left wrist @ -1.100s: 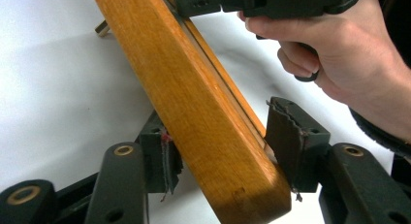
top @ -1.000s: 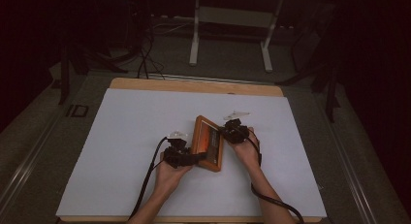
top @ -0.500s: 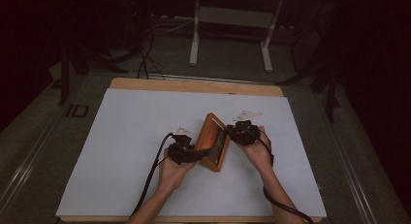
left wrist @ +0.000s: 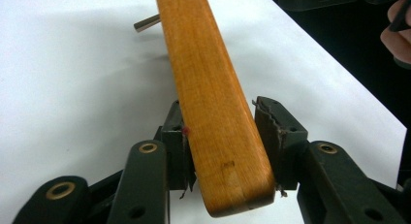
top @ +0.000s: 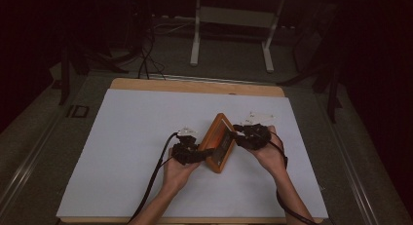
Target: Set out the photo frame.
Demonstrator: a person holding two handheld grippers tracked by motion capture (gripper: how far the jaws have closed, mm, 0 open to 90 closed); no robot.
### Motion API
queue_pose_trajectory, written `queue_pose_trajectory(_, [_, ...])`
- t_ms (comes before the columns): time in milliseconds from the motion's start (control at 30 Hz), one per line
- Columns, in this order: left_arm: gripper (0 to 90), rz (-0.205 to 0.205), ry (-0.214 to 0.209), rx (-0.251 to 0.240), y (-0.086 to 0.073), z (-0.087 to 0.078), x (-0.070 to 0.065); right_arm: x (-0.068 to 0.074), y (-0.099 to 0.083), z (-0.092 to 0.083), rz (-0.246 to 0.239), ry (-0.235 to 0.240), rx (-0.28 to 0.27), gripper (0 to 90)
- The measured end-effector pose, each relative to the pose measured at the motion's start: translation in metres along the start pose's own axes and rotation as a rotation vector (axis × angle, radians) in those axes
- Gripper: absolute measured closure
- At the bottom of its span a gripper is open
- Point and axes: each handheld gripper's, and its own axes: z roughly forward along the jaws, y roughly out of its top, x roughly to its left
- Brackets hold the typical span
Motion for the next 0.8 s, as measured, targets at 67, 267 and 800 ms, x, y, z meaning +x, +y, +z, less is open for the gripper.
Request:
queue_pose_trajectory(67, [62.0, 0.012, -0.005, -0.002, 0.001, 0.001, -0.003, 0.003, 0.003, -0.003, -0.009, 0.013, -0.009, 62.6])
queue_pose_trajectory(267, [65.2, 0.051, -0.015, -0.005, 0.004, 0.003, -0.011, 0.005, 0.009, -0.011, -0.022, 0.001, -0.025, 60.7])
queue_pose_trajectory(800, [69.5, 0.218, -0.028, 0.023, 0.011, 0.008, -0.034, -0.012, -0.001, -0.03, 0.03, -0.023, -0.064, 61.8])
